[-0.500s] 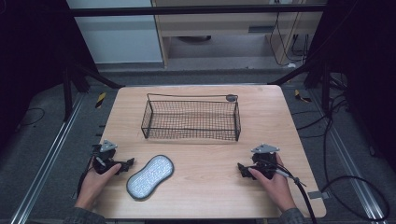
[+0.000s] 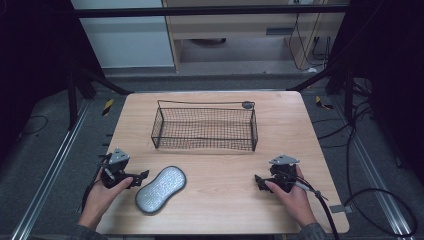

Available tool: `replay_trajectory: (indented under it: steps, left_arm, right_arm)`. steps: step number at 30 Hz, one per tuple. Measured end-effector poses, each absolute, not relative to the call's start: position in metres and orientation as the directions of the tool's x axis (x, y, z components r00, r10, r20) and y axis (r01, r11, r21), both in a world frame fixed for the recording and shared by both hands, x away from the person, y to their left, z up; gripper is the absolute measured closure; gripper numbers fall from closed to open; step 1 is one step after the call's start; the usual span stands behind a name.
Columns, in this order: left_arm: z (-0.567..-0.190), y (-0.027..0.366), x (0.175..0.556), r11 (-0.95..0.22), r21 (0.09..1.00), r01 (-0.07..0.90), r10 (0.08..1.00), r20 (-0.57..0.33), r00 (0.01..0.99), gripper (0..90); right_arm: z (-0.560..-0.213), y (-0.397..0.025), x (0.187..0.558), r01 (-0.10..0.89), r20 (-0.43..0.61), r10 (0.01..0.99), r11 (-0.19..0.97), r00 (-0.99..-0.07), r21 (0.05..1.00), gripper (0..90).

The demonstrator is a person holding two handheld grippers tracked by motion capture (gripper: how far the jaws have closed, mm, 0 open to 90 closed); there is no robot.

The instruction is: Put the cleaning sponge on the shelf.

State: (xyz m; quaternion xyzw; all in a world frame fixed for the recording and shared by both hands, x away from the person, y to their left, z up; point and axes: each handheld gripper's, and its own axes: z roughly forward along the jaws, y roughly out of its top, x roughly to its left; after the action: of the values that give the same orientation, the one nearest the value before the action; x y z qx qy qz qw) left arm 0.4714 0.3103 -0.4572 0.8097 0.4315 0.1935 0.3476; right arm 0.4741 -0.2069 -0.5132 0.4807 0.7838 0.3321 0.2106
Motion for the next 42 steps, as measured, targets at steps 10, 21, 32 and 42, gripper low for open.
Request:
replay_trajectory:
  steps: [10,21,32,42]
  left_arm:
    - [-0.434,0.287,0.461,-0.514,0.603,0.610,0.788,0.050,0.614,3.8]
    - [-0.426,0.247,0.458,-0.693,0.416,0.589,0.680,0.107,0.725,4.2]
    - [-0.425,0.229,0.463,-0.759,0.314,0.571,0.622,0.089,0.778,4.3]
    - [-0.440,0.218,0.475,-0.712,0.261,0.652,0.684,0.051,0.727,4.2]
  right_arm:
    - [-0.513,-0.207,0.472,0.619,-0.003,0.897,0.308,-0.443,0.722,0.6]
    - [-0.513,-0.207,0.472,0.615,-0.010,0.895,0.315,-0.446,0.723,0.5]
    - [-0.513,-0.207,0.471,0.617,-0.008,0.895,0.313,-0.445,0.722,0.5]
    - [-0.513,-0.207,0.472,0.618,-0.005,0.895,0.312,-0.447,0.722,0.4]
